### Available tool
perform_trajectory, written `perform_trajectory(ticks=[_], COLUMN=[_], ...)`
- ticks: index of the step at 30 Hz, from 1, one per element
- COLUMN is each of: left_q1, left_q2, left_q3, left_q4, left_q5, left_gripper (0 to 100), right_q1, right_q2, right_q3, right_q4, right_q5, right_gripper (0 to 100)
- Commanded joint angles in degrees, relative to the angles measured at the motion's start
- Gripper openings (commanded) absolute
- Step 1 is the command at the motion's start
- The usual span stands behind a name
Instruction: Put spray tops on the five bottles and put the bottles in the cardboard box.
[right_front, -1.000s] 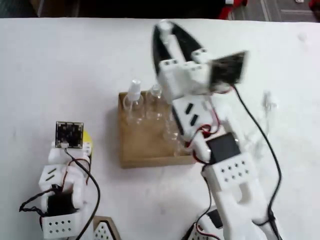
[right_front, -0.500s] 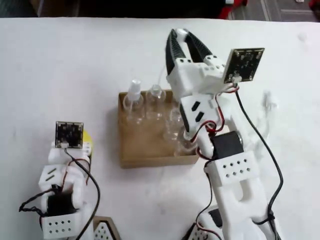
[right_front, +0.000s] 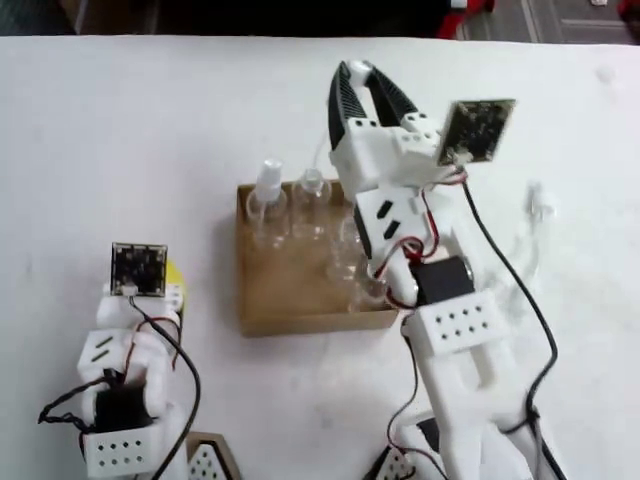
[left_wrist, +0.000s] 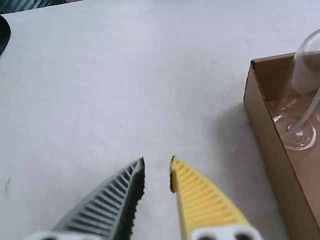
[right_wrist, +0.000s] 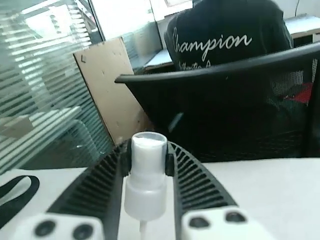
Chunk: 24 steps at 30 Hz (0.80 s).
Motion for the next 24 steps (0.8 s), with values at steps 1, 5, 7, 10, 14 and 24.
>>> perform_trajectory(ticks=[1, 5, 7, 10, 14, 24], left_q1=[0.7, 0.7, 0.7, 0.7, 0.7, 0.7], left_q2=[-0.2, -0.2, -0.2, -0.2, -0.2, -0.2], left_q3=[-0.1, -0.1, -0.1, -0.1, -0.1, -0.1], left_q4=[-0.3, -0.3, -0.3, -0.3, -0.3, -0.1], left_q5=[-0.6, -0.6, -0.6, -0.6, -0.6, -0.6], left_gripper=[9, 9, 9, 9, 9, 9], right_q1=[1.5, 1.6, 1.6, 1.5, -0.5, -1.4], right_q2=[2.4, 2.5, 2.9, 3.0, 3.0, 4.4], right_q3=[-4.0, -4.0, -4.0, -2.6, 0.4, 7.7], right_q4=[-1.4, -1.1, -1.2, -1.3, -1.4, -10.5], right_q5=[-0.3, -0.6, -0.6, -0.7, -0.3, 1.1], right_gripper=[1.6, 1.6, 1.6, 1.6, 1.6, 1.6])
